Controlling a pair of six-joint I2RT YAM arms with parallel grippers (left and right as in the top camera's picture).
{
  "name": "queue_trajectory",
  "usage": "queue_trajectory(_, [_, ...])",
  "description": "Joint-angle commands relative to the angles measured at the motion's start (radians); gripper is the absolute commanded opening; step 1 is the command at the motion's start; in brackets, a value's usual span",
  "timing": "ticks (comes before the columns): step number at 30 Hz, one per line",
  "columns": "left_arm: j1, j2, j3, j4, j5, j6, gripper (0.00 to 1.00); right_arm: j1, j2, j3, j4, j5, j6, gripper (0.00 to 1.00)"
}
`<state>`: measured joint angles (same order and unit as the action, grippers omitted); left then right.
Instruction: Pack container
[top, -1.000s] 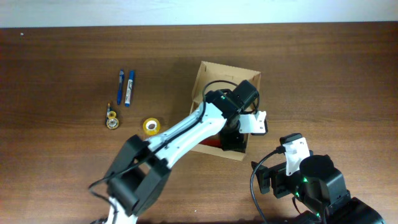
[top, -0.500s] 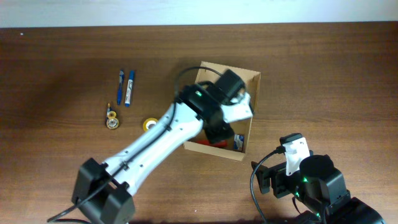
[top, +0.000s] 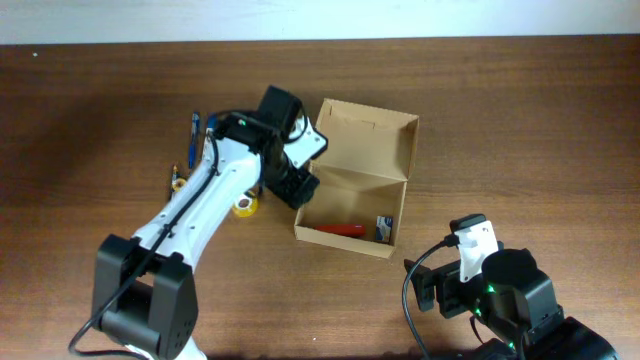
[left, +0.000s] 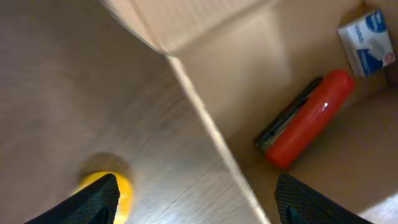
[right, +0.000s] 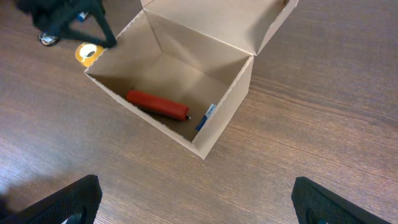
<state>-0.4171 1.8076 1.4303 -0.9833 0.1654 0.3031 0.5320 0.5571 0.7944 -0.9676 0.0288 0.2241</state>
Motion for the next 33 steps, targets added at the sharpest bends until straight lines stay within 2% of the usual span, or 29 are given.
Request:
queue_trajectory(1, [-0.006, -0.007, -0.072, 0.046, 0.043, -0.061, 0.79, 0.005, -0.006, -0.002, 0.002, 0.009, -0.004, 0.99])
queue_trajectory(6, [-0.006, -0.008, -0.122, 0.174, -0.122, -0.274, 0.79, 0.005, -0.006, -0.002, 0.002, 0.009, -0.004, 0.99])
queue_trajectory(12, [-0.006, -0.008, -0.122, 0.186, -0.277, -0.479, 0.79, 0.005, -0.006, -0.002, 0.002, 0.009, -0.004, 0.99])
queue_trajectory(15, [-0.006, -0.008, -0.122, 0.180, -0.287, -0.537, 0.79, 0.005, -0.006, -0.002, 0.002, 0.009, -0.004, 0.99])
queue_trajectory(17, [-0.006, -0.008, -0.123, 0.178, -0.287, -0.587, 0.75, 0.005, -0.006, -0.002, 0.002, 0.009, -0.004, 0.99])
queue_trajectory(18, [-0.006, -0.008, -0.123, 0.177, -0.288, -0.605, 0.71, 0.005, -0.006, -0.002, 0.002, 0.009, -0.004, 0.99])
queue_trajectory(19, [-0.006, -0.008, -0.123, 0.172, -0.294, -0.632, 0.60, 0.005, -0.006, -0.002, 0.002, 0.009, -0.004, 0.99])
queue_trajectory(23, [-0.006, -0.008, -0.123, 0.153, -0.310, -0.662, 0.33, 0.005, -0.006, -0.002, 0.002, 0.009, -0.004, 0.99])
queue_trajectory(26, [-0.006, -0.008, -0.123, 0.145, -0.313, -0.680, 0.19, 0.005, -0.006, -0.002, 0.002, 0.009, -0.004, 0.99])
queue_trajectory(33, [-0.006, -0.008, -0.123, 0.138, -0.312, -0.768, 0.09, 0.005, -0.006, -0.002, 0.002, 0.009, -0.004, 0.99])
